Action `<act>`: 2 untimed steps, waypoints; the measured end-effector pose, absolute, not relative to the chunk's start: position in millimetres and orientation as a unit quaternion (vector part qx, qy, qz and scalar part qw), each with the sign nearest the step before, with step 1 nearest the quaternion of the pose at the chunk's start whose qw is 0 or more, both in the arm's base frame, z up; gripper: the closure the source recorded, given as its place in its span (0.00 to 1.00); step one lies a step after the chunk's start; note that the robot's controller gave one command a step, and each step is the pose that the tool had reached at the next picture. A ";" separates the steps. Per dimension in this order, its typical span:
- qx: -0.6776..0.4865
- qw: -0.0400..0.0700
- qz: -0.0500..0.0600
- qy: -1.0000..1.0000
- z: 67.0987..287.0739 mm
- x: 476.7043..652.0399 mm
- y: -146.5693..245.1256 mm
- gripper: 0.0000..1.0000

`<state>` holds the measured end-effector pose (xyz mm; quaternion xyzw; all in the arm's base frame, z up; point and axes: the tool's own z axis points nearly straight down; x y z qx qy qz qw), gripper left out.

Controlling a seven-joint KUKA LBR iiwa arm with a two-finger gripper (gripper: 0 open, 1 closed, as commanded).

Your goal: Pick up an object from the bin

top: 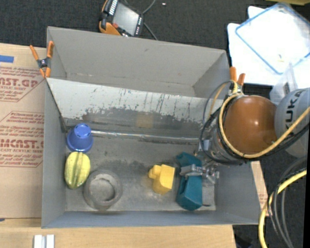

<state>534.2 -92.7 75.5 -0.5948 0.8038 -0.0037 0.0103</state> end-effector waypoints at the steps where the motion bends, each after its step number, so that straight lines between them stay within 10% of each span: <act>1: -0.595 0.010 -0.004 0.804 75.5 534.2 -92.7 1.00; 2: -0.595 0.010 -0.003 0.804 86.1 534.2 -91.6 1.00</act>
Offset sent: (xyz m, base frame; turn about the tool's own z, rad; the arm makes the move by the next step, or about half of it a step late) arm 0.0000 0.0000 0.0340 0.0000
